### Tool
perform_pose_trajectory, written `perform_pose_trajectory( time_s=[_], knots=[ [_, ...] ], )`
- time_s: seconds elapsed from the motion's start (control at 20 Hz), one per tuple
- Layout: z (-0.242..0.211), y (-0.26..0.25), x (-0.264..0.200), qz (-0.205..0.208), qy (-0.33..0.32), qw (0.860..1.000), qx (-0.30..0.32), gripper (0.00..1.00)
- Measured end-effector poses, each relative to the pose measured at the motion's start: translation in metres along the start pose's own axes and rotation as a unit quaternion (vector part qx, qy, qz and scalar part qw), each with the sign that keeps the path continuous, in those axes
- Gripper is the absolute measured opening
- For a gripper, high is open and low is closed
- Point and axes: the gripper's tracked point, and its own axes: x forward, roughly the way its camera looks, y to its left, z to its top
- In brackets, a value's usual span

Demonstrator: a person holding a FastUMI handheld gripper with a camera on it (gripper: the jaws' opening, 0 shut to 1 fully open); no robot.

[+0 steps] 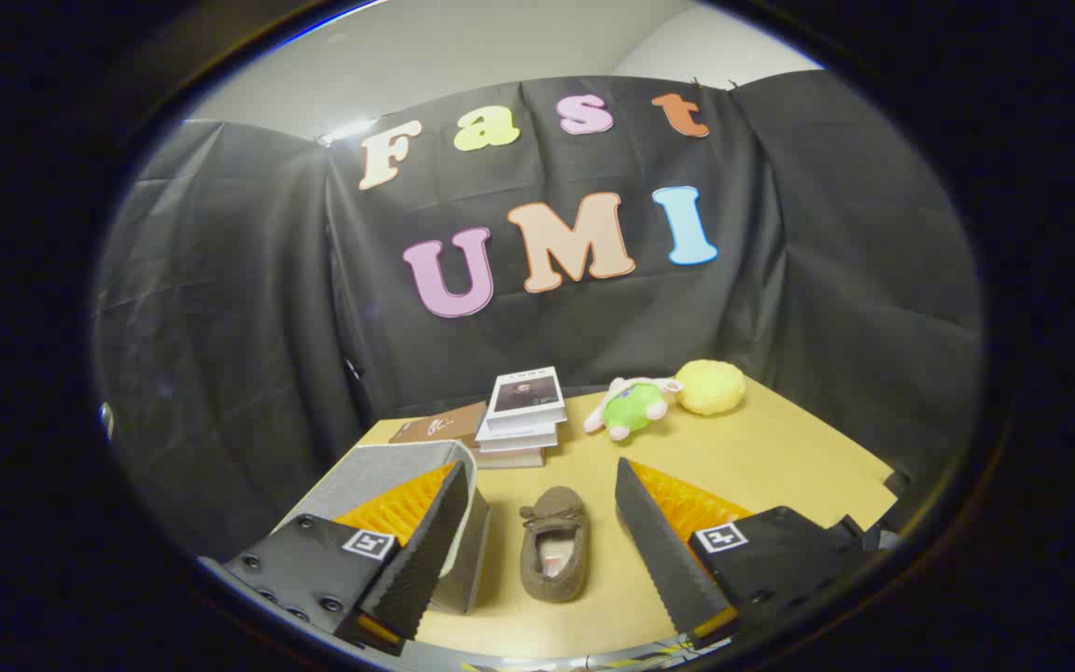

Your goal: Open the storage box then place both shoes into the box .Put the left shoe in first, then the right shoe, with the right side of both shoes facing outward in a uniform manner.

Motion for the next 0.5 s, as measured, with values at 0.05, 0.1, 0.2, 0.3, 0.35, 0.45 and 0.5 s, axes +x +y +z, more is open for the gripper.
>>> perform_pose_trajectory(
  time_s=[0.05, 0.1, 0.2, 0.3, 0.35, 0.45, 0.5],
  knots=[
    [0.002, -0.001, 0.002, -0.001, -0.002, 1.0, 0.001, 1.0],
    [0.003, -0.002, 0.003, -0.003, -0.003, 1.0, 0.002, 1.0],
    [0.004, -0.003, 0.007, -0.005, -0.004, 1.0, 0.004, 1.0],
    [0.004, -0.001, 0.012, -0.004, -0.003, 1.0, 0.009, 1.0],
    [0.005, 0.0, 0.014, -0.003, -0.003, 1.0, 0.01, 1.0],
    [0.006, 0.002, 0.018, -0.002, -0.005, 1.0, 0.01, 1.0],
    [0.007, 0.003, 0.02, -0.001, -0.005, 1.0, 0.011, 1.0]
  ],
)
